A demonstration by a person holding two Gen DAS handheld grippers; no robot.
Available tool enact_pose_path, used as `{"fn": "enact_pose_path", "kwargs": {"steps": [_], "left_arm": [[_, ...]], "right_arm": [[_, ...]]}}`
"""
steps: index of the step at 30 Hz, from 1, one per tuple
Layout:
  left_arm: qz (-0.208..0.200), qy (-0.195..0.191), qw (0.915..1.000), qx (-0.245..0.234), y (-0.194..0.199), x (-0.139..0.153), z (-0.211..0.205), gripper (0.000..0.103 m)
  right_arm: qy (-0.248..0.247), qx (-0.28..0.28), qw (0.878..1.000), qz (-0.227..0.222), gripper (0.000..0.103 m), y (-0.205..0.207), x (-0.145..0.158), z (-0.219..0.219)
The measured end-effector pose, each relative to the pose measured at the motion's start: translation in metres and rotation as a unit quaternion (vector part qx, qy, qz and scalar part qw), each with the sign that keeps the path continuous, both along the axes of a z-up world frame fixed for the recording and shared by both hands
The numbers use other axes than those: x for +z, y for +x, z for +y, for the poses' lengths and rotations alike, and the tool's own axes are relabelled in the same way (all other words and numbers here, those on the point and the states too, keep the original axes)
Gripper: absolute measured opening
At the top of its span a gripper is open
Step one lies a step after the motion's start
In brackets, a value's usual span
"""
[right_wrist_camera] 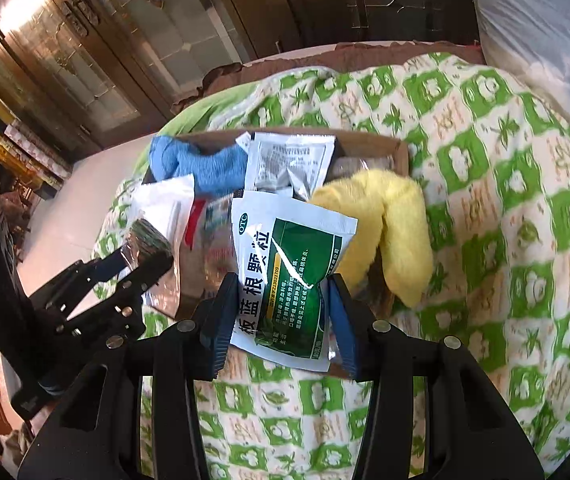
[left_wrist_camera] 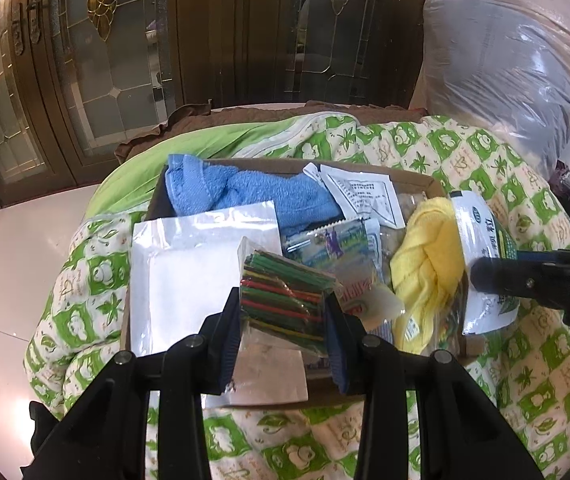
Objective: Organize soft objects
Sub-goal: 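Lower both held items into the tray and open both tools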
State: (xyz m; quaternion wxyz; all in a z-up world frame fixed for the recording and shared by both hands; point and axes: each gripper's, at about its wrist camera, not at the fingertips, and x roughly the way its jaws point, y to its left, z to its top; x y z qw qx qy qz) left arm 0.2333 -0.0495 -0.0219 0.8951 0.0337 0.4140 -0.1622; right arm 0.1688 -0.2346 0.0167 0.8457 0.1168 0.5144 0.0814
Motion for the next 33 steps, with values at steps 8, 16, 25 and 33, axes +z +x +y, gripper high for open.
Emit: {"fn": "enact_pose_path", "kwargs": {"steps": [8, 16, 25, 33], "left_arm": [[0.000, -0.001, 1.0000, -0.003, 0.016, -0.002, -0.007, 0.037], [-0.002, -0.002, 1.0000, -0.002, 0.030, -0.004, -0.009, 0.037], [0.007, -0.005, 1.0000, 0.002, 0.046, -0.012, -0.009, 0.037], [0.015, -0.011, 0.9998, 0.002, 0.053, -0.025, -0.010, 0.037]], "right_arm": [[0.003, -0.012, 1.000, 0.000, 0.044, 0.020, -0.006, -0.003], [0.003, -0.019, 1.000, 0.003, 0.044, 0.035, -0.015, -0.008], [-0.006, -0.013, 1.000, -0.009, 0.044, 0.052, -0.013, 0.000], [-0.021, 0.011, 1.000, -0.009, 0.044, 0.067, -0.027, 0.016]]}}
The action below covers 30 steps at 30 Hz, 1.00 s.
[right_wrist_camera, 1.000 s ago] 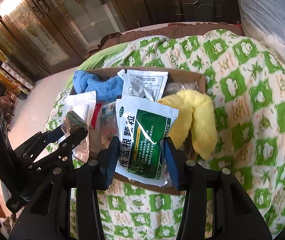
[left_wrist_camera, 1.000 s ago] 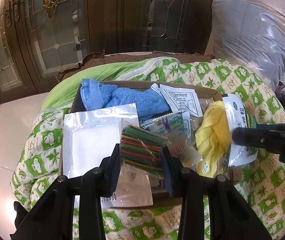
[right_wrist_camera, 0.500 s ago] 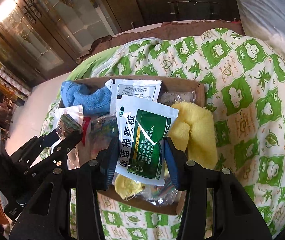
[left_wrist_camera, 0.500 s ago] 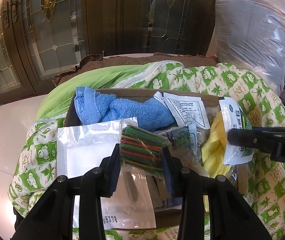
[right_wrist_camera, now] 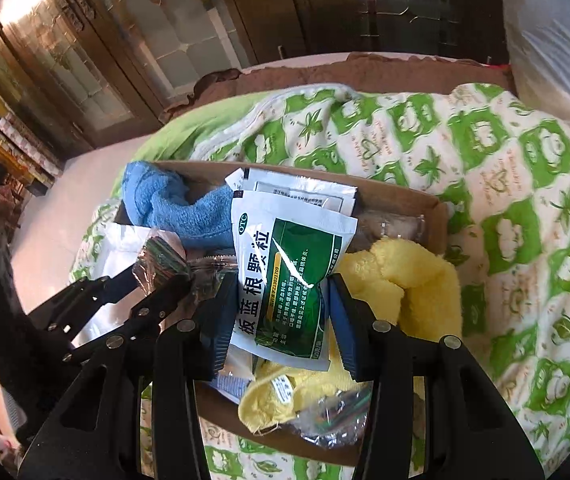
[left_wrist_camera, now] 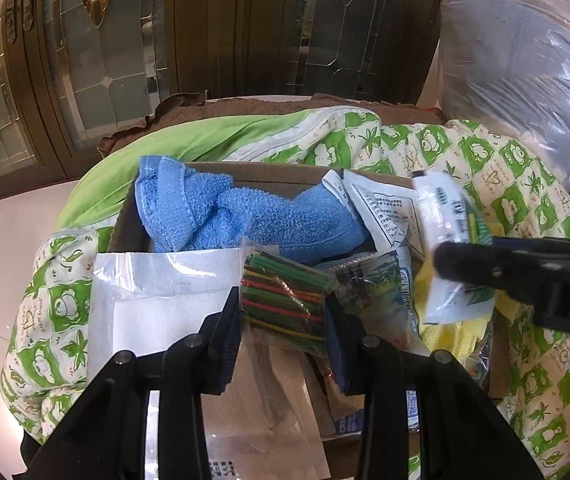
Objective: Organize soft objects
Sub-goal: 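Lower both held items into the tray and open both tools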
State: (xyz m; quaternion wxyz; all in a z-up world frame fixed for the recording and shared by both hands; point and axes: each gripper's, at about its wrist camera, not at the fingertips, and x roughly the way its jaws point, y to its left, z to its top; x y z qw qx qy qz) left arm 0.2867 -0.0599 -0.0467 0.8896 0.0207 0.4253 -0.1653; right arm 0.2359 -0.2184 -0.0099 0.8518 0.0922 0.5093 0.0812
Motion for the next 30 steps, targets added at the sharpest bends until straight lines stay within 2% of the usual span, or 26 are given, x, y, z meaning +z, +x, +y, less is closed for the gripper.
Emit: {"fn": "enact_pose_path", "kwargs": {"steps": [9, 22, 24, 27, 30], "left_arm": [[-0.002, -0.003, 1.0000, -0.005, 0.003, -0.001, -0.001, 0.037], [-0.004, -0.006, 1.0000, 0.001, 0.002, 0.000, 0.001, 0.039], [-0.002, -0.007, 1.0000, 0.002, 0.002, 0.000, 0.001, 0.047], [0.001, -0.014, 0.9999, 0.004, 0.001, 0.002, 0.002, 0.060], [-0.005, -0.017, 0.9998, 0.013, -0.001, 0.007, 0.004, 0.062]], "right_arm": [[0.002, 0.011, 1.000, 0.013, 0.044, 0.010, -0.015, 0.009], [-0.002, 0.003, 1.000, 0.004, 0.047, 0.010, -0.011, 0.011], [0.001, 0.001, 1.000, 0.003, 0.052, 0.009, -0.009, 0.010], [0.003, -0.002, 1.000, 0.001, 0.052, 0.009, -0.006, 0.009], [0.005, -0.005, 1.000, -0.002, 0.052, 0.006, -0.001, 0.007]]}}
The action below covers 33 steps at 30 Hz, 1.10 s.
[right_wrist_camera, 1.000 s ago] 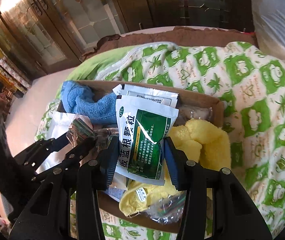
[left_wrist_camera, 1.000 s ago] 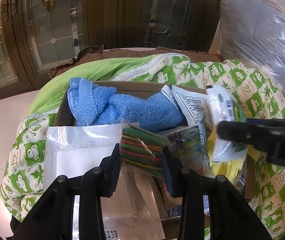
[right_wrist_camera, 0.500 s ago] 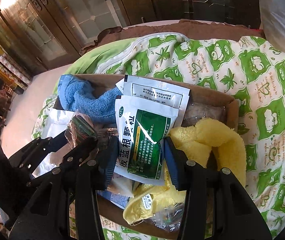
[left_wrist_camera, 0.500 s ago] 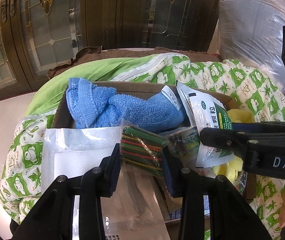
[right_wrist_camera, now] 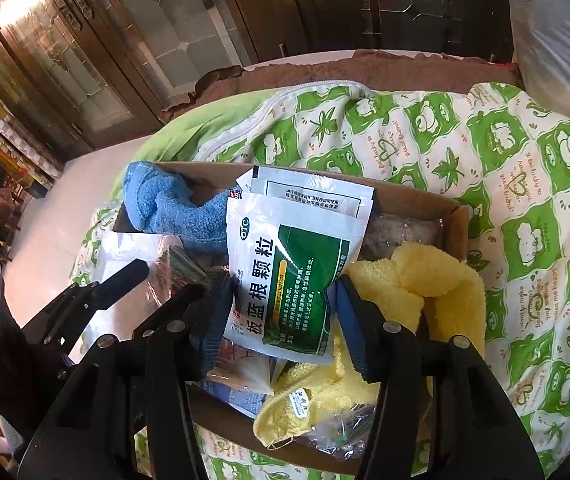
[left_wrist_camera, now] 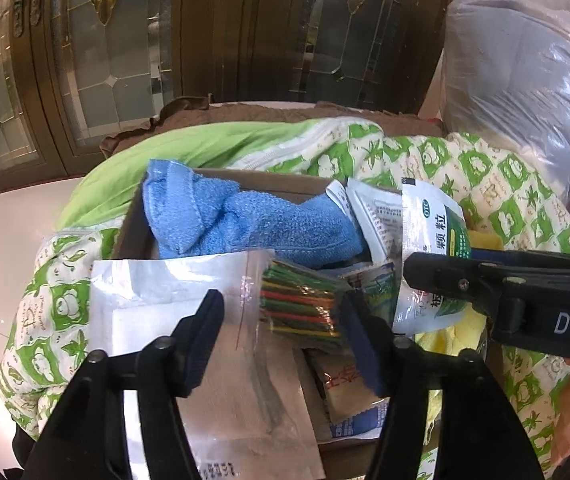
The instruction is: Organize soft objects
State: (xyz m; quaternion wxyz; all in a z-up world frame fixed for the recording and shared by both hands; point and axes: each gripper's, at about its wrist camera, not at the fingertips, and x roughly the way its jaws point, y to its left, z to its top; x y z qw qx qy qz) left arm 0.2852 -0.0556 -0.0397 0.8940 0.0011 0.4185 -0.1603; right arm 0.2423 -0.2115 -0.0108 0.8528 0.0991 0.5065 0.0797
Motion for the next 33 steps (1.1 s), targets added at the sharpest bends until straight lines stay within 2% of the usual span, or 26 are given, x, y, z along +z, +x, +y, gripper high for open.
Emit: {"fn": "enact_pose_path", "kwargs": {"steps": [16, 29, 32, 33], "left_arm": [[-0.023, 0.008, 0.9996, 0.011, -0.024, 0.029, 0.007, 0.064], [-0.025, 0.007, 0.9995, 0.020, -0.063, 0.033, 0.012, 0.064], [-0.024, -0.002, 0.9993, 0.028, -0.078, 0.030, 0.020, 0.064], [-0.023, -0.004, 0.9993, 0.030, -0.083, 0.028, 0.023, 0.064]], "right_arm": [[0.016, -0.006, 0.999, -0.034, 0.055, -0.024, 0.035, 0.000], [0.028, -0.031, 0.999, -0.035, 0.056, -0.079, 0.025, -0.015], [0.034, -0.036, 0.998, -0.040, 0.074, -0.104, 0.018, -0.016], [0.037, -0.035, 0.998, -0.042, 0.074, -0.113, 0.015, -0.014]]}}
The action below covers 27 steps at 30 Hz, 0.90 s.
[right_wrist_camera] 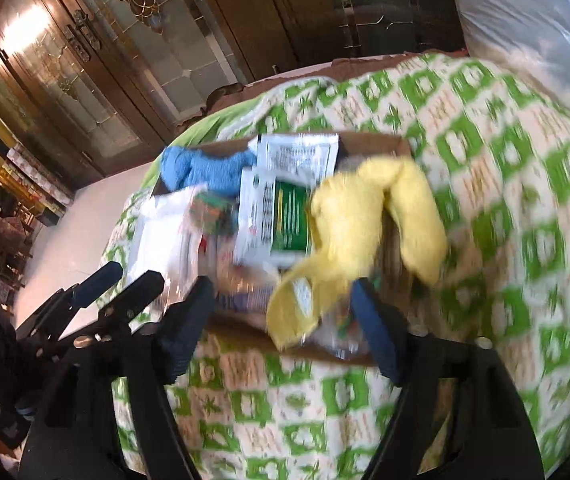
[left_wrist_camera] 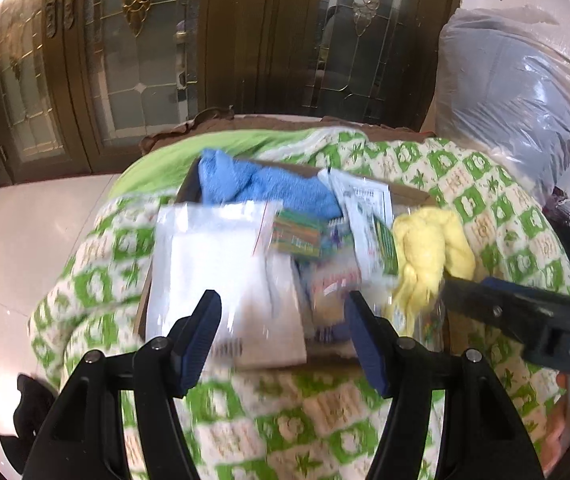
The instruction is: Organize soft objects
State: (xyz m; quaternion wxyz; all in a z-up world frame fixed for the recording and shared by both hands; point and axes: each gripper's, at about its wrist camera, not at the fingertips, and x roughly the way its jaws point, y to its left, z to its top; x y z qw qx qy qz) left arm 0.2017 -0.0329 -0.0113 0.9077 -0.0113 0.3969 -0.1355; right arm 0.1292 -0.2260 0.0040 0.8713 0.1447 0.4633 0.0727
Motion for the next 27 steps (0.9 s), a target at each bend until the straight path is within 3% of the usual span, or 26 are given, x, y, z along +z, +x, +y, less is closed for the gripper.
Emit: {"fn": "enact_pose_path", "kwargs": {"steps": [7, 13, 16, 18, 20, 23, 27], "left_arm": [[-0.004, 0.028, 0.9995, 0.015, -0.055, -0.022, 0.015, 0.064], [-0.037, 0.076, 0.9960, 0.028, -0.098, -0.014, 0.018, 0.065], [-0.063, 0.090, 0.9928, 0.047, -0.117, 0.002, 0.019, 0.079], [-0.077, 0.101, 0.9902, 0.060, -0.125, 0.011, 0.019, 0.081], [-0.094, 0.097, 0.9890, 0.060, -0.134, 0.024, 0.019, 0.081], [-0.094, 0.060, 0.9926, 0.048, -0.141, 0.039, 0.022, 0.081], [-0.092, 0.057, 0.9927, 0.053, -0.144, 0.048, 0.022, 0.083]], "right_arm": [[0.003, 0.012, 1.000, -0.020, 0.074, -0.067, -0.016, 0.017], [-0.019, 0.007, 0.999, -0.034, 0.074, -0.108, -0.012, 0.022], [-0.026, -0.007, 0.998, -0.047, 0.074, -0.122, 0.003, 0.019], [-0.028, -0.012, 0.998, -0.058, 0.079, -0.129, 0.013, 0.018], [-0.029, -0.012, 0.997, -0.066, 0.079, -0.135, 0.020, 0.018], [-0.031, -0.011, 0.997, -0.070, 0.079, -0.141, 0.026, 0.019], [-0.037, -0.013, 0.996, -0.075, 0.079, -0.147, 0.032, 0.020]]}}
